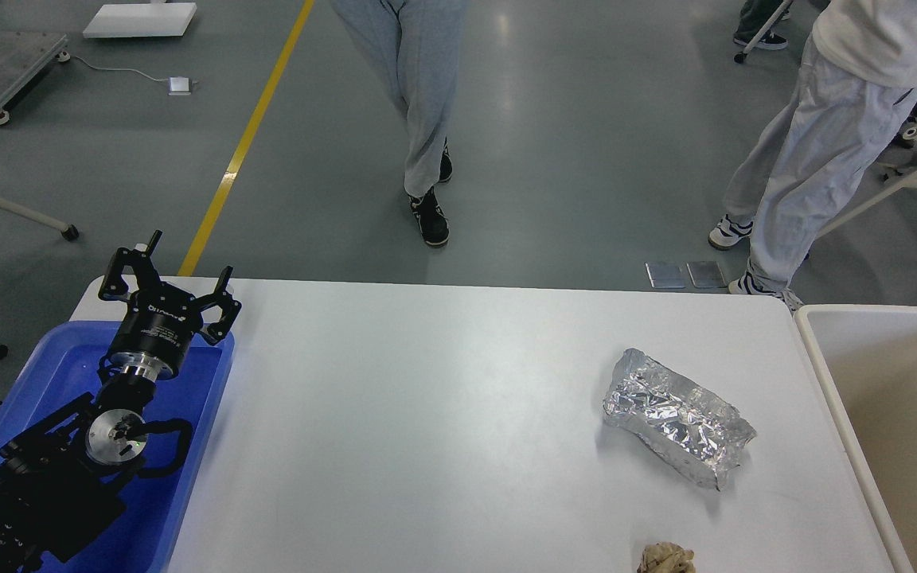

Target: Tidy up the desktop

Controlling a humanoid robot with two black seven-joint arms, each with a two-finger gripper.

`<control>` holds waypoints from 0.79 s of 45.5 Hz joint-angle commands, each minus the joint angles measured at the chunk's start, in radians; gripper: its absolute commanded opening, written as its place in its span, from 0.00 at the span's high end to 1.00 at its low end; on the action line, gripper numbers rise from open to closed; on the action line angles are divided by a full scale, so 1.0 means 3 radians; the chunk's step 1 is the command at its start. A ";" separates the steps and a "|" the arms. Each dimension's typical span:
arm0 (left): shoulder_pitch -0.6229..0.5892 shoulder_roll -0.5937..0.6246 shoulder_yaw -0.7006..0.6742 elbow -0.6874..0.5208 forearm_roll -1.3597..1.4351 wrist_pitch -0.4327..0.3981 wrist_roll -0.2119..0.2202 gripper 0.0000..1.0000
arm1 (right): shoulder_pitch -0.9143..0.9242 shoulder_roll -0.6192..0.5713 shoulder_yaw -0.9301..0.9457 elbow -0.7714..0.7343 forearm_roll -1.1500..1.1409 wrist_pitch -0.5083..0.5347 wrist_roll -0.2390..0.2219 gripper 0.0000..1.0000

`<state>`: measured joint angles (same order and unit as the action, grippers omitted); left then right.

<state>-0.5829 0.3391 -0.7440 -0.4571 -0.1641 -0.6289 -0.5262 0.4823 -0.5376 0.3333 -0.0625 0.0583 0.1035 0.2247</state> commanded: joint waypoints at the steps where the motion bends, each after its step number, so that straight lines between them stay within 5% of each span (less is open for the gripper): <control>1: 0.0000 0.0000 0.0000 0.0000 0.0000 0.0000 -0.0005 0.00 | 0.0059 0.0033 0.0009 0.0034 -0.0021 0.0074 0.0013 1.00; 5: 0.0000 0.0000 0.0000 0.0000 0.0000 0.0000 0.0000 0.00 | 0.0136 0.0074 0.0009 0.0040 -0.0021 0.0074 0.0003 0.95; 10: 0.0000 0.0000 0.0000 0.0000 0.0000 0.0000 -0.0005 0.00 | 0.0228 0.0140 0.0029 0.0034 -0.0021 0.0028 -0.0013 0.43; 17: 0.0000 0.0000 0.0000 0.0000 0.0000 0.0000 0.0000 0.00 | 0.0254 0.0140 0.0096 0.0034 -0.0010 0.0008 -0.0008 0.06; 36: 0.0000 0.0000 0.0000 0.0000 0.0000 0.0000 -0.0005 0.00 | 0.0305 0.0038 0.0152 0.0295 -0.0021 0.0059 0.0003 0.01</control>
<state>-0.5829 0.3390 -0.7440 -0.4571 -0.1641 -0.6289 -0.5266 0.5649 -0.4991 0.3710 -0.0343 0.0543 0.1156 0.2226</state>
